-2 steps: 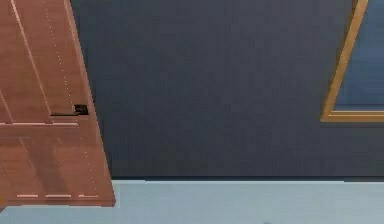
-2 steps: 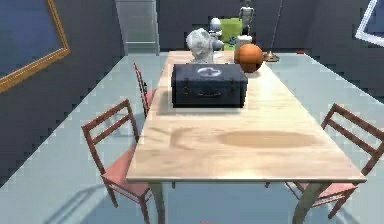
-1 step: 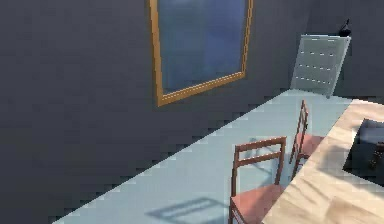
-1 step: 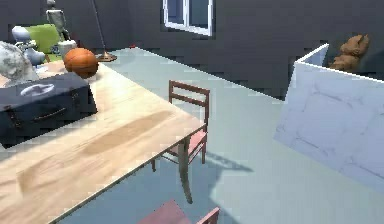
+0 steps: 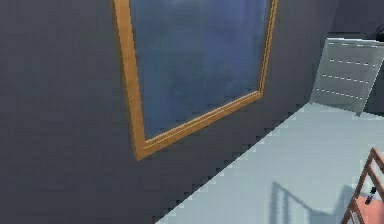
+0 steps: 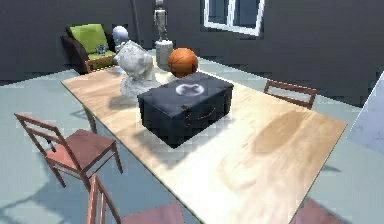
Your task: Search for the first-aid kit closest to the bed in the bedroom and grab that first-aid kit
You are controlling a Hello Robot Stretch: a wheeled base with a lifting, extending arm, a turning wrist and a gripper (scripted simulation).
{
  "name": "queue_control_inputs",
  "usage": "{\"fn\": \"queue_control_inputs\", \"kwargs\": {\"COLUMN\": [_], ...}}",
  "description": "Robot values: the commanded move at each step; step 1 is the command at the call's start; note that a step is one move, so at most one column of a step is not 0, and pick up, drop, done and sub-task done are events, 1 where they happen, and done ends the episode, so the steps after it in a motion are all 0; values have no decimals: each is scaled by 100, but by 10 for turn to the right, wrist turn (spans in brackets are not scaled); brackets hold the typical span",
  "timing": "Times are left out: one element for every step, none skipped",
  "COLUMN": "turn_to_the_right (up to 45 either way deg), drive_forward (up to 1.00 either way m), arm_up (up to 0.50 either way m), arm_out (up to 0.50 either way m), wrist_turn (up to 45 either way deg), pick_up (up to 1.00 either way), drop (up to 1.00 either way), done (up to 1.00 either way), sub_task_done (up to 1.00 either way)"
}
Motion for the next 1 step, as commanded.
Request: {"fn": "queue_control_inputs", "kwargs": {"turn_to_the_right": [0], "drive_forward": [0], "arm_up": [50], "arm_out": [0], "wrist_turn": [0], "pick_up": [0], "drop": [0], "done": [0], "sub_task_done": [0]}}
